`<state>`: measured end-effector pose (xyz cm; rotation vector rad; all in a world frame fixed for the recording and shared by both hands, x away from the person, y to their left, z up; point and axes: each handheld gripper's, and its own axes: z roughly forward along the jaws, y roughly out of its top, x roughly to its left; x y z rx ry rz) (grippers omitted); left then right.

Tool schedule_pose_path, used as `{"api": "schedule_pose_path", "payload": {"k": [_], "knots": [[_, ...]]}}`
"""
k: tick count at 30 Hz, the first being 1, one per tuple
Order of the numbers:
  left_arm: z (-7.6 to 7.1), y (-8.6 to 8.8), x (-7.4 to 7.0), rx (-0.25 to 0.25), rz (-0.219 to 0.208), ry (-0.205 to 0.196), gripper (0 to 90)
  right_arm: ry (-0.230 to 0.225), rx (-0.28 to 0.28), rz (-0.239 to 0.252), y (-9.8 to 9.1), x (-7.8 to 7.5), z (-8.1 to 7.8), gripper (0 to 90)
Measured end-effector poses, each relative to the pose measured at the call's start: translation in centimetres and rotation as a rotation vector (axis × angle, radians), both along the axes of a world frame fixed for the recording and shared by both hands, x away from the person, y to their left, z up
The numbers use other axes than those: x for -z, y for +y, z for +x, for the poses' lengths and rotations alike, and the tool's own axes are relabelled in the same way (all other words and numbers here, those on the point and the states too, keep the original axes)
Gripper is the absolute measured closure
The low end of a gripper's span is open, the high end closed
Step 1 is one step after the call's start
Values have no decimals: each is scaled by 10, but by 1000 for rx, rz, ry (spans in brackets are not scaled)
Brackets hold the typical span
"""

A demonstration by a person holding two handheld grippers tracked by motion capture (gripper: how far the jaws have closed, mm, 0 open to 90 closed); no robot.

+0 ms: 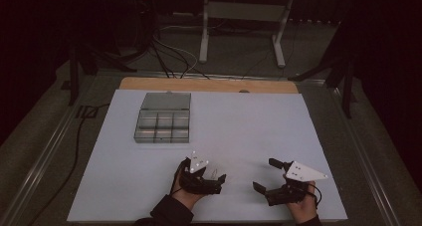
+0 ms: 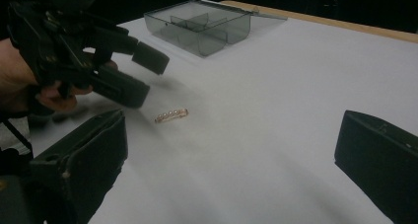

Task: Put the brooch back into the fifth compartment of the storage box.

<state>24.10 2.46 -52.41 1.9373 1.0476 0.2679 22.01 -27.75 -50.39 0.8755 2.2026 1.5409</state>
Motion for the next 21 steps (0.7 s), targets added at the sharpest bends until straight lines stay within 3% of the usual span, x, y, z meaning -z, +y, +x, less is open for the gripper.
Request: {"api": "schedule_pose_path", "payload": {"k": [8, 15, 21], "knots": [[-1, -4, 9, -19, 44, 28, 238, 2, -2, 0, 0, 0, 0, 0], [-2, -8, 14, 0, 77, 31, 434, 3, -3, -3, 1, 0, 0, 0], [0, -9, 14, -52, 99, 23, 548, 5, -4, -4, 1, 0, 0, 0]]}}
